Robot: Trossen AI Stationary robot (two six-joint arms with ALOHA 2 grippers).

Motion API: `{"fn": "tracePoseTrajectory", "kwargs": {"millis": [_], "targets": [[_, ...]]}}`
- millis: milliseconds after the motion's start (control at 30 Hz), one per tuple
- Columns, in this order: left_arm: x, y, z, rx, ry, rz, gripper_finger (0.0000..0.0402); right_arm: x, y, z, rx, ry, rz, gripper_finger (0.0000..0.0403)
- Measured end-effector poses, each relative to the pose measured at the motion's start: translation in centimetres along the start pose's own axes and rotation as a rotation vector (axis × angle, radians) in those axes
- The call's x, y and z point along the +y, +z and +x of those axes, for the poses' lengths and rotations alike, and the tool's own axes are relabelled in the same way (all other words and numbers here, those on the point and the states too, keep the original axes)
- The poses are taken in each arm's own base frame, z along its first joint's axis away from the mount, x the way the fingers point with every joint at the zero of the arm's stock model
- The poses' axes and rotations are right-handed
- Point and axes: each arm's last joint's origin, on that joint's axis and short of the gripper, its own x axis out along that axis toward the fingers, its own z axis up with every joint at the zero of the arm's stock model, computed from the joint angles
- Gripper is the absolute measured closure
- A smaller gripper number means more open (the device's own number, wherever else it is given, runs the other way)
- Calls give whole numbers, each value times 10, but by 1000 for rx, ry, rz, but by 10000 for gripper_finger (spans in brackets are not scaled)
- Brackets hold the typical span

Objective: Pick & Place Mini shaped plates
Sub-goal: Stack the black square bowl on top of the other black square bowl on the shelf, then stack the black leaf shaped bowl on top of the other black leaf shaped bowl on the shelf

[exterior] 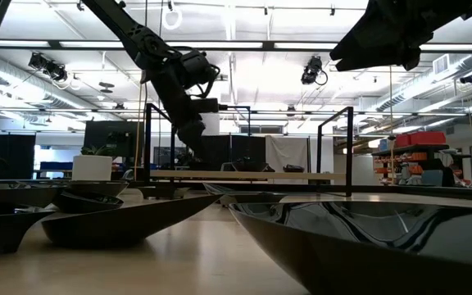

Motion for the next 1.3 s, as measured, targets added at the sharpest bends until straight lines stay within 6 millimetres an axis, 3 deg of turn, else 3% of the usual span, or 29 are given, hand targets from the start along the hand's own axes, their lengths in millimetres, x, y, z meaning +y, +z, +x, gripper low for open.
{"fn": "tracePoseTrajectory", "kwargs": {"millis": [200,333,533,767,1000,1300], "targets": [[-5,2,-1,-8,-10,-19,396,0,0,0,0,0,0,234],[-22,10,-4,-30,-36,-9,392,0,0,0,0,-1,-2,234],[-69,29,-17,-117,-101,84,397,-1,1,1,-1,-8,-1,234],[-142,37,-43,-154,-230,208,398,-2,4,5,-15,-14,26,234],[-201,17,-72,-7,-293,295,392,3,1,16,-27,-22,50,234],[-244,-31,-119,259,-285,310,397,9,-5,23,-26,-24,44,234]]}}
